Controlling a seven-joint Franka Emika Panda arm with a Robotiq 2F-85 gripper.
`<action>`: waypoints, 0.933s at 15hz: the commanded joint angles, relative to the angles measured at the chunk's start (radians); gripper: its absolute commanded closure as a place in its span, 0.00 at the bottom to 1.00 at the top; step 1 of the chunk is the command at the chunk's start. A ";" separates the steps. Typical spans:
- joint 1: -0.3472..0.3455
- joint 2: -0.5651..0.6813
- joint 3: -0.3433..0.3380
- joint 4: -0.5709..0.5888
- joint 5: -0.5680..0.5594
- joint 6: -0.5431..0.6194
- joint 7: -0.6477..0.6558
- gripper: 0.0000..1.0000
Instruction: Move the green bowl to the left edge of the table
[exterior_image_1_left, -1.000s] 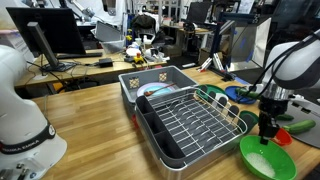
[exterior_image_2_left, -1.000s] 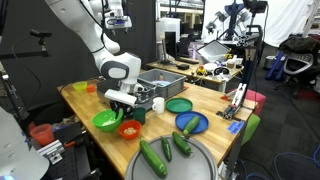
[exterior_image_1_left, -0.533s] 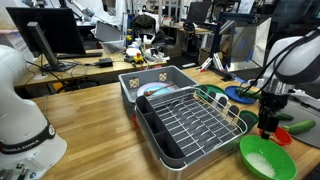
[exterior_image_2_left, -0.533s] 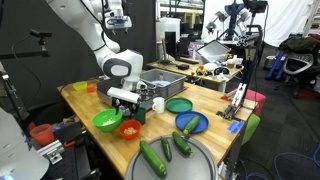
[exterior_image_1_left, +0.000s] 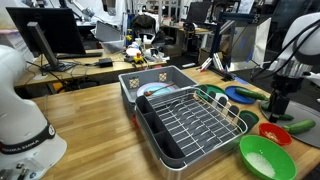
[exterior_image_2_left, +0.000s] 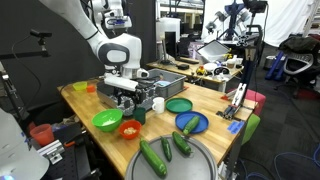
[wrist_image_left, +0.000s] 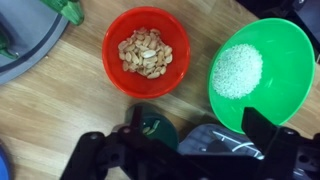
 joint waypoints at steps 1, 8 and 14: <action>0.004 -0.021 -0.005 -0.007 0.000 -0.010 0.004 0.00; 0.005 -0.028 -0.006 -0.020 0.000 -0.011 0.009 0.00; 0.005 -0.028 -0.006 -0.020 0.000 -0.011 0.009 0.00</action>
